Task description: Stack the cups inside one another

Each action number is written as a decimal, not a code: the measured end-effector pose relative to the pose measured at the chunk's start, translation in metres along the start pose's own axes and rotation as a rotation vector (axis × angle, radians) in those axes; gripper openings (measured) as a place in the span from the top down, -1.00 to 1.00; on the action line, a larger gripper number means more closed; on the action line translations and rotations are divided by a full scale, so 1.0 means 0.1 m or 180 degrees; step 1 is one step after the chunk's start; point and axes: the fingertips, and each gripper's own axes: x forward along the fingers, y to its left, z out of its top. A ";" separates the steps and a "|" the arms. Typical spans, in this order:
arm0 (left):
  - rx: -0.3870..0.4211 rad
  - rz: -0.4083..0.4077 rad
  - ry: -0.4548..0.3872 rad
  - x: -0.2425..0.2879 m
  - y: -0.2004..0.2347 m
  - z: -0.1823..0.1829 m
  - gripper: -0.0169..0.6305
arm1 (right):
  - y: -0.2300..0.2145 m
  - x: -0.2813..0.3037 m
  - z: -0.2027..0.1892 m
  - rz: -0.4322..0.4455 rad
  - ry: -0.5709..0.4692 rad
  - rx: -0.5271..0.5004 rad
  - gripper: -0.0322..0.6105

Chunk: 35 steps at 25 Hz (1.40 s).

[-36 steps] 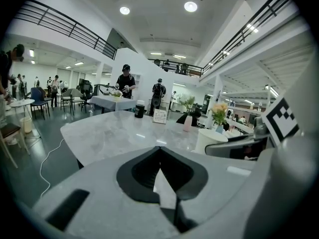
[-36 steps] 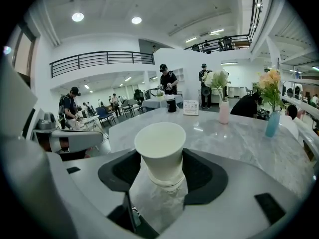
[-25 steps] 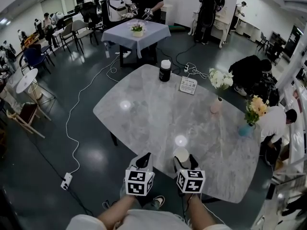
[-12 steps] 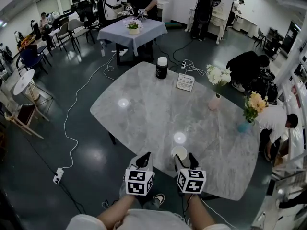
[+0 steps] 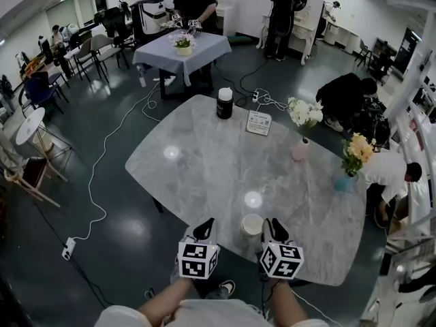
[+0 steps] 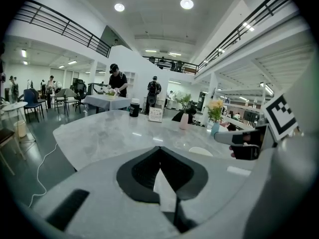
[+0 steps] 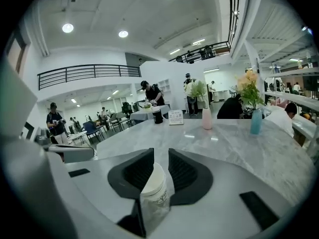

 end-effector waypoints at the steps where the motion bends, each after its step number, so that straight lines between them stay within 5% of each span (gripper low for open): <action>1: 0.0009 -0.0017 -0.0006 0.02 0.00 0.03 0.92 | -0.04 -0.01 0.03 -0.0039 -0.0010 0.0008 0.63; 19: 0.0299 -0.0698 -0.0061 0.59 -0.19 0.64 0.92 | -0.54 -0.23 0.38 -0.0891 -0.0225 0.0296 0.85; 35: 0.0615 -0.1361 0.0142 0.93 -0.28 0.64 0.92 | -0.65 -0.51 0.15 -0.1667 -0.0369 0.0760 0.85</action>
